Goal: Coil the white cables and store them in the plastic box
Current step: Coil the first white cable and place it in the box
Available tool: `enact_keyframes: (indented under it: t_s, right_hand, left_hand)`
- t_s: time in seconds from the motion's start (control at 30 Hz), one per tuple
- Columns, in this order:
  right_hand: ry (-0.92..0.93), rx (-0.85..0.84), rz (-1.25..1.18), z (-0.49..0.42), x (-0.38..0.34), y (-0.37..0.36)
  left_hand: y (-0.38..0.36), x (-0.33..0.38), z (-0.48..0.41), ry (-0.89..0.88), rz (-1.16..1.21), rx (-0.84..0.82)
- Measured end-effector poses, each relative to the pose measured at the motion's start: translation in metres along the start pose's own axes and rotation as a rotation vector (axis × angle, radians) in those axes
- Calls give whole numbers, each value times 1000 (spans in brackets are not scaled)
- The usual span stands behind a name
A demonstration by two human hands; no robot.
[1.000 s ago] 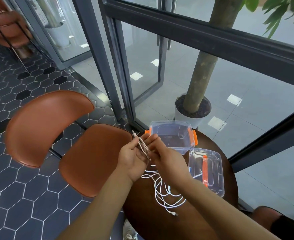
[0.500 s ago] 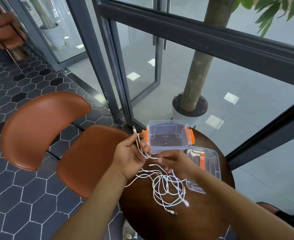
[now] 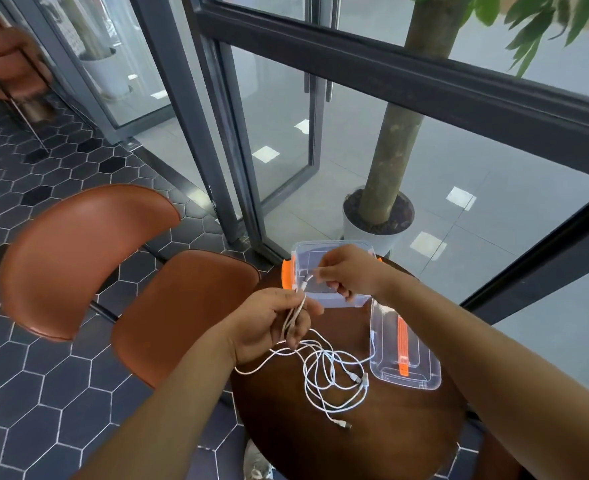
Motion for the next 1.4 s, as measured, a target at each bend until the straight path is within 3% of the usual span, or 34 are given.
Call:
enact_keyframes:
  t_s: [0.23, 0.47, 0.57, 0.63, 0.73, 0.8, 0.93, 1.03, 1.2, 1.4]
  right_hand:
    - [32, 73, -423, 26, -8, -20]
    - [164, 276, 25, 46, -24, -43]
    - [270, 524, 321, 60, -30, -44]
    - [306, 658, 369, 68, -28, -45]
    - [258, 759, 233, 76, -14, -41]
    - [169, 692, 112, 74, -4, -44]
    - [-22, 501, -711, 68, 28, -63]
    - [-116, 452, -1060, 69, 42, -75]
    - [-106, 372, -1244, 65, 43, -81]
    - [-122, 374, -1370, 64, 48, -77]
  left_hand:
    - [6, 0, 0, -67, 90, 115]
    - [11, -6, -7, -158, 382, 312]
    - [14, -6, -14, -205, 524, 363]
    - [12, -2, -17, -234, 604, 344]
    - [4, 6, -15, -269, 658, 316]
    - [1, 8, -14, -282, 711, 323]
    - [0, 14, -11, -334, 771, 331]
    - [2, 17, -8, -381, 767, 276]
    - [-13, 22, -8, -386, 741, 129]
    - [-18, 20, -4, -313, 710, 84]
Point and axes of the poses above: each hand's wrist, its own z-axis away from the middle knuckle, its own y-axis out of the back of the hand, x = y × z, the point moved 9 cm from there along -z, towards the middle knuckle, and after that the axes turned 4 degrees about -x, right-handed, at the moved point
